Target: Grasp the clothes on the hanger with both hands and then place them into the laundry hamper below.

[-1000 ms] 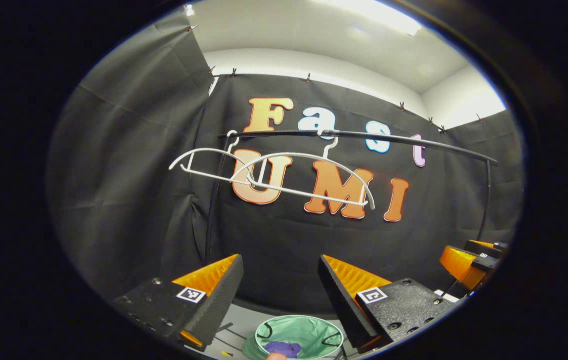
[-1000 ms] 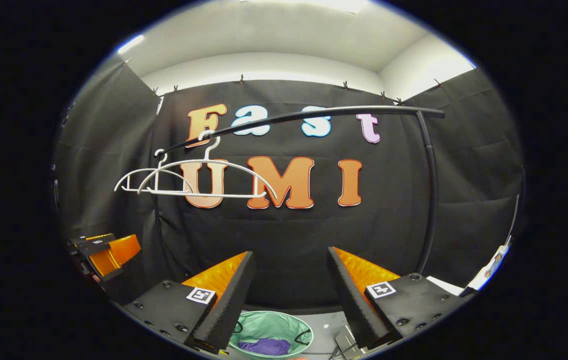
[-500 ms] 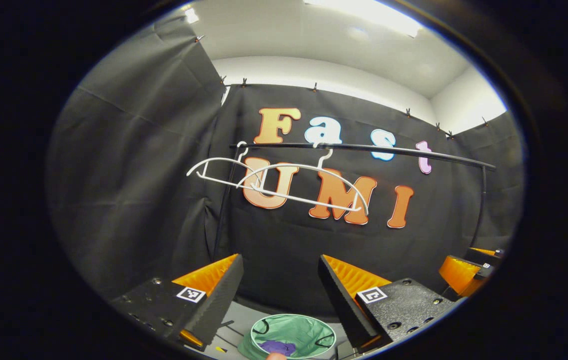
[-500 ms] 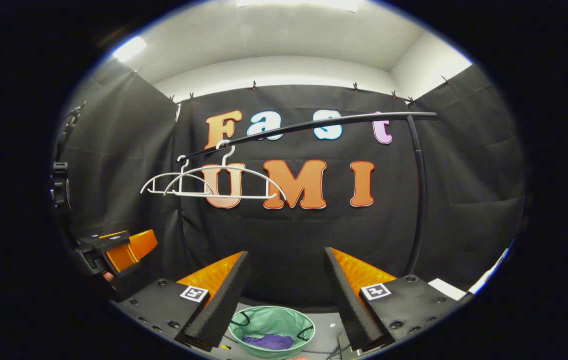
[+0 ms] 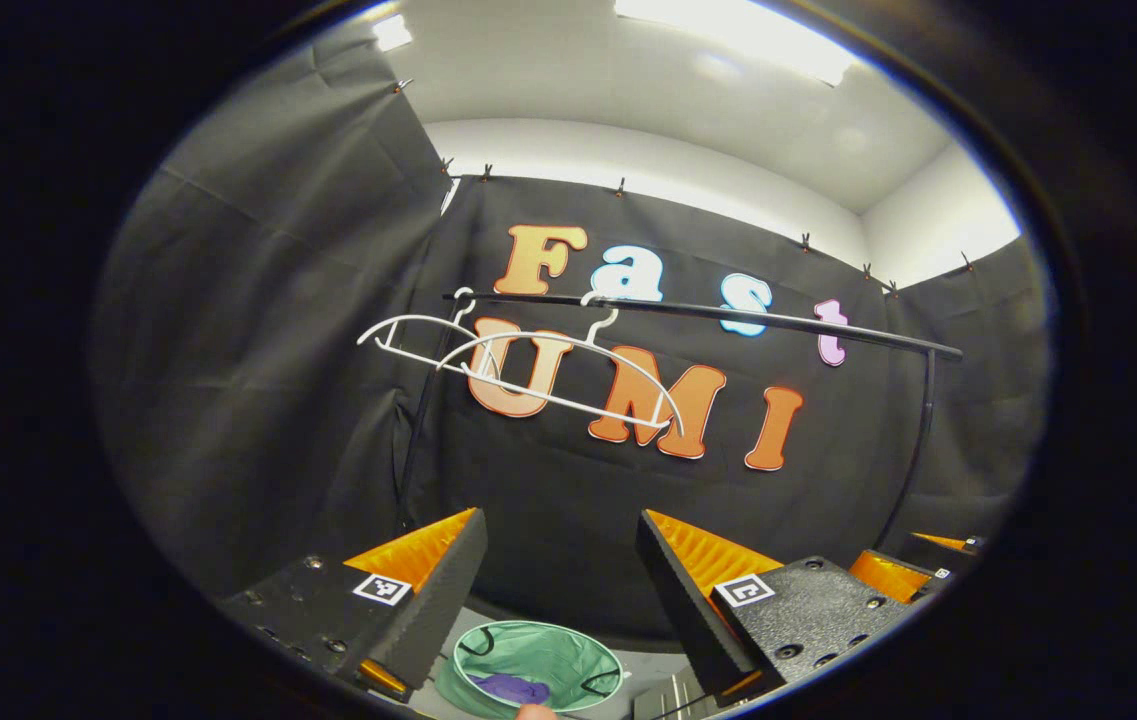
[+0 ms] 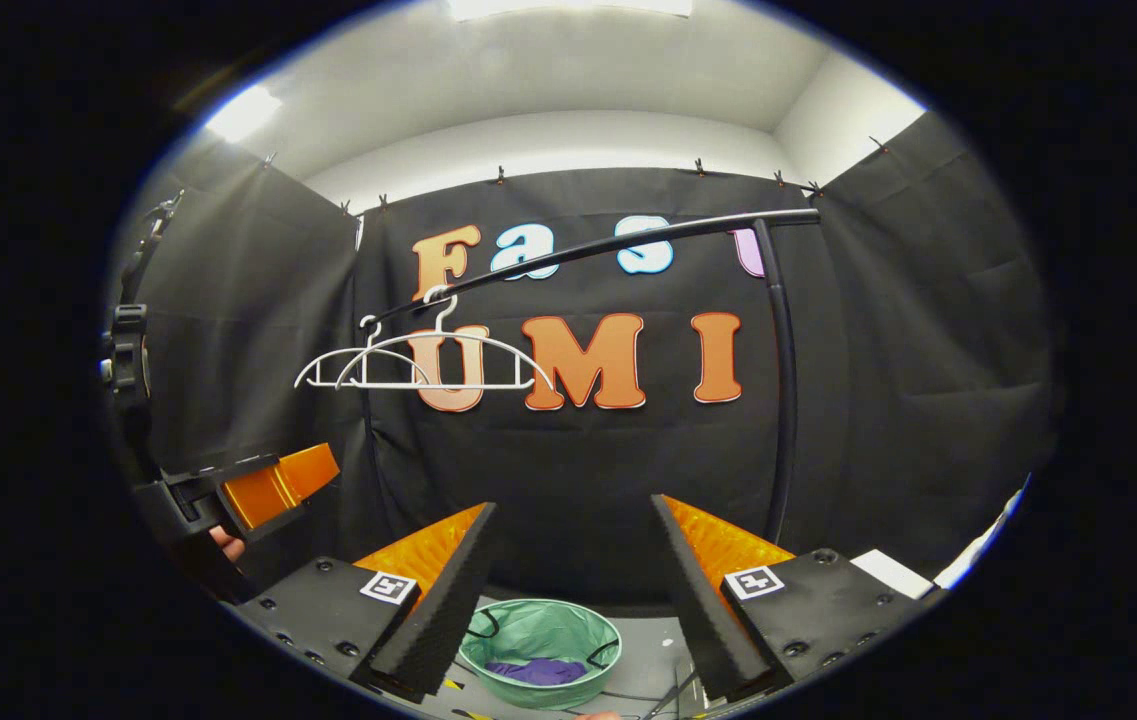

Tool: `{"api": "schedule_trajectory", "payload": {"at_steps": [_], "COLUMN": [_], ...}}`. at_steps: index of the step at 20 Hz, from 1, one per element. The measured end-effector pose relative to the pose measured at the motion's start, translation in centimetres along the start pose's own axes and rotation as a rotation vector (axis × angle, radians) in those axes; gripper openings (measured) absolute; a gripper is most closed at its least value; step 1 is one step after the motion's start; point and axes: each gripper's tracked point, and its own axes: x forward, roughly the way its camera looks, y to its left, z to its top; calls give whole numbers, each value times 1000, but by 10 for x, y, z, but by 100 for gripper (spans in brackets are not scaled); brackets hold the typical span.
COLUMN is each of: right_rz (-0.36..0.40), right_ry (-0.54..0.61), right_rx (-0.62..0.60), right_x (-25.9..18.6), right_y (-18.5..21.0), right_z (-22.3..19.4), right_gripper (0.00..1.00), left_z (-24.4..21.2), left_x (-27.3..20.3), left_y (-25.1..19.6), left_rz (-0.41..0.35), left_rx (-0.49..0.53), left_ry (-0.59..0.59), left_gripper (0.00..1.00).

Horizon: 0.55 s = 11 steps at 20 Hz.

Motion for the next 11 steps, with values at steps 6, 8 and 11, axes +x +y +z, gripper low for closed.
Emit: {"api": "schedule_trajectory", "payload": {"at_steps": [6, 8, 11], "right_rz": [-15, -17, -18], "right_ry": [-15, -18, -18], "right_rx": [-13, -12, -11], "right_x": [-9, -9, -13], "right_y": [-24, -25, -29], "right_z": [3, 4, 2], "right_gripper": [94, 94, 94], "left_z": [-11, -10, -10], "left_x": [-7, -7, -11], "left_y": [-23, -26, -28], "left_rz": [-10, -13, -8], "left_rx": [11, 11, 25], "left_ry": [7, 5, -1], "left_gripper": [95, 95, 95]}}
